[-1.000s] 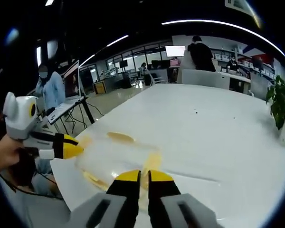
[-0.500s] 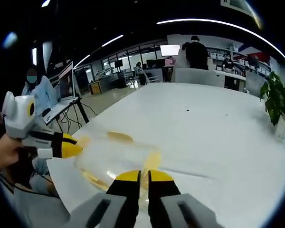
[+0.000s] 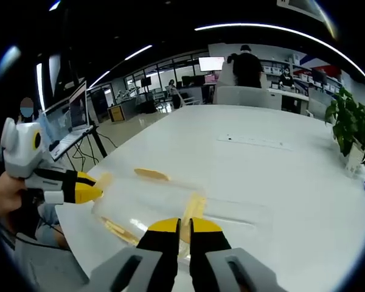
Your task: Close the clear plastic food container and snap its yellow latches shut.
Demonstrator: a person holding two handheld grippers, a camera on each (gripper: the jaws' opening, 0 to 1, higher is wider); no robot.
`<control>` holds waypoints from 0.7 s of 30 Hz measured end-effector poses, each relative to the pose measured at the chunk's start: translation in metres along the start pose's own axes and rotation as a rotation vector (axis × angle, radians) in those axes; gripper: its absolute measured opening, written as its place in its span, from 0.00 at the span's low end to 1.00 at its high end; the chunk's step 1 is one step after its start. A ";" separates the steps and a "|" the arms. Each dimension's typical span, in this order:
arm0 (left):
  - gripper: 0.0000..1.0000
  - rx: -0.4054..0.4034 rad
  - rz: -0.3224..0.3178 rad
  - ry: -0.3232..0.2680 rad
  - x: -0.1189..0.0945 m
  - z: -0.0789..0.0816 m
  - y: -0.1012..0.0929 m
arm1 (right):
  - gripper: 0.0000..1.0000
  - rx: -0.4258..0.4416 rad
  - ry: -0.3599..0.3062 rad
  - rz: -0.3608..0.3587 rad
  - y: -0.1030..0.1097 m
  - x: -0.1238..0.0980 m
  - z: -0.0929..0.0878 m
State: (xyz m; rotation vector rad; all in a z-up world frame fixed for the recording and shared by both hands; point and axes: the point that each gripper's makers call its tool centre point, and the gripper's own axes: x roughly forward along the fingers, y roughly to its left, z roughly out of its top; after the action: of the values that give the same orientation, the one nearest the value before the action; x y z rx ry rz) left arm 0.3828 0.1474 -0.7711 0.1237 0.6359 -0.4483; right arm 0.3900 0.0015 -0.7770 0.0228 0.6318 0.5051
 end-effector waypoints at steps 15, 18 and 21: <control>0.07 0.010 -0.028 0.004 0.008 0.004 -0.013 | 0.01 0.006 0.008 -0.023 -0.015 -0.007 -0.005; 0.07 0.014 -0.036 0.006 0.010 0.004 -0.017 | 0.01 0.010 0.010 -0.028 -0.018 -0.008 -0.007; 0.07 0.017 -0.042 0.006 0.012 0.005 -0.020 | 0.01 0.013 0.011 -0.033 -0.021 -0.009 -0.008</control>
State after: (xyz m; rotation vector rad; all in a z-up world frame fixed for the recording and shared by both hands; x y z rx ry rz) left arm 0.3856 0.1242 -0.7737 0.1279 0.6421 -0.4937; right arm 0.3884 -0.0222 -0.7817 0.0220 0.6449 0.4691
